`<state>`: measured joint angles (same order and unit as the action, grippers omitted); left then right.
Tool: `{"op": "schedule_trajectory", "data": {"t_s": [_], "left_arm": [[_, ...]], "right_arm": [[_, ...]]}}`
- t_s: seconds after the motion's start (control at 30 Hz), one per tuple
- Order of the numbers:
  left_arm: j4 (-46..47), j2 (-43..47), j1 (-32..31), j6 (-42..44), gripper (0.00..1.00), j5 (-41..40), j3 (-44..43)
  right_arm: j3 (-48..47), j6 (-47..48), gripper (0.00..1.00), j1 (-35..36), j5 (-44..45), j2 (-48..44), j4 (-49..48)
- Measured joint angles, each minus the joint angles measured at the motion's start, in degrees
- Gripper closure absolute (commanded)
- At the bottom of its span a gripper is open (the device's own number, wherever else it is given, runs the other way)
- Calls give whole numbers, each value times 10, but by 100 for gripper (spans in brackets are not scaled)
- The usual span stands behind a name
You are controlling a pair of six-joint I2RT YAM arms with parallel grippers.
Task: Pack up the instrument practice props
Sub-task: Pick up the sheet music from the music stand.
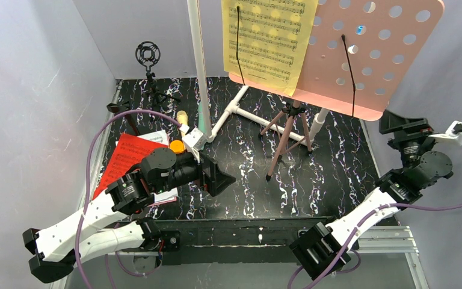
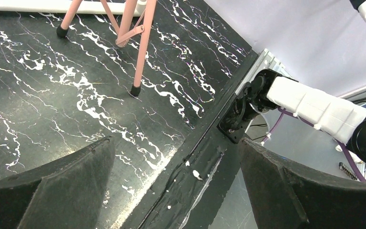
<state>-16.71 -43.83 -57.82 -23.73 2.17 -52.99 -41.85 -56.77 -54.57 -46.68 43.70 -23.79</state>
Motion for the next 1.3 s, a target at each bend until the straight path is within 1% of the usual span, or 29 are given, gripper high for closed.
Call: {"op": "schedule_trajectory", "data": {"t_s": [0.03, 0.1, 0.2, 0.4, 0.47, 0.57, 0.7, 0.8, 0.93, 0.97, 1.0, 1.07, 1.1, 1.23, 1.27, 1.3], "left_arm": [[0, -2, 0, 1, 0, 0, 0], [0, -5, 0, 2, 0, 0, 0], [0, -15, 0, 4, 0, 0, -7], [0, -52, 0, 11, 0, 0, -63], [-1, -70, 0, 13, 0, -2, -92], [-3, -103, 0, 16, 0, -9, -146], [-13, -159, -6, 19, 0, -40, -231], [-30, -201, -27, 28, 0, -80, -294], [-57, -275, -90, 58, 0, -179, -402], [-65, -301, -117, 74, 0, -224, -438], [-67, -315, -131, 82, 0, -247, -455], [-75, -359, -170, 113, 0, -320, -508], [-79, -393, -192, 135, 0, -371, -548], [-73, -497, -230, 210, 0, -498, -657], [-70, -508, -233, 221, 0, -512, -668], [-56, -546, -238, 258, 0, -553, -700]], "right_arm": [[12, 17, 0, 2, -2, -3, 15], [31, 47, 4, 7, -9, -4, 43], [61, 103, 7, 23, -21, -4, 101], [99, 219, 10, 89, -50, -17, 219], [102, 248, 10, 118, -53, -16, 247], [103, 288, 10, 187, -52, 0, 276], [98, 345, 10, 276, -42, 40, 312], [84, 385, 9, 305, -40, 74, 342], [67, 425, 8, 318, -41, 111, 358], [66, 431, 8, 318, -41, 116, 359], [66, 436, 7, 319, -41, 119, 359], [66, 444, 7, 319, -41, 121, 359], [66, 447, 6, 320, -41, 121, 358], [70, 454, 5, 321, -45, 120, 352], [71, 455, 5, 321, -45, 119, 350], [73, 456, 5, 321, -45, 117, 348]]}}
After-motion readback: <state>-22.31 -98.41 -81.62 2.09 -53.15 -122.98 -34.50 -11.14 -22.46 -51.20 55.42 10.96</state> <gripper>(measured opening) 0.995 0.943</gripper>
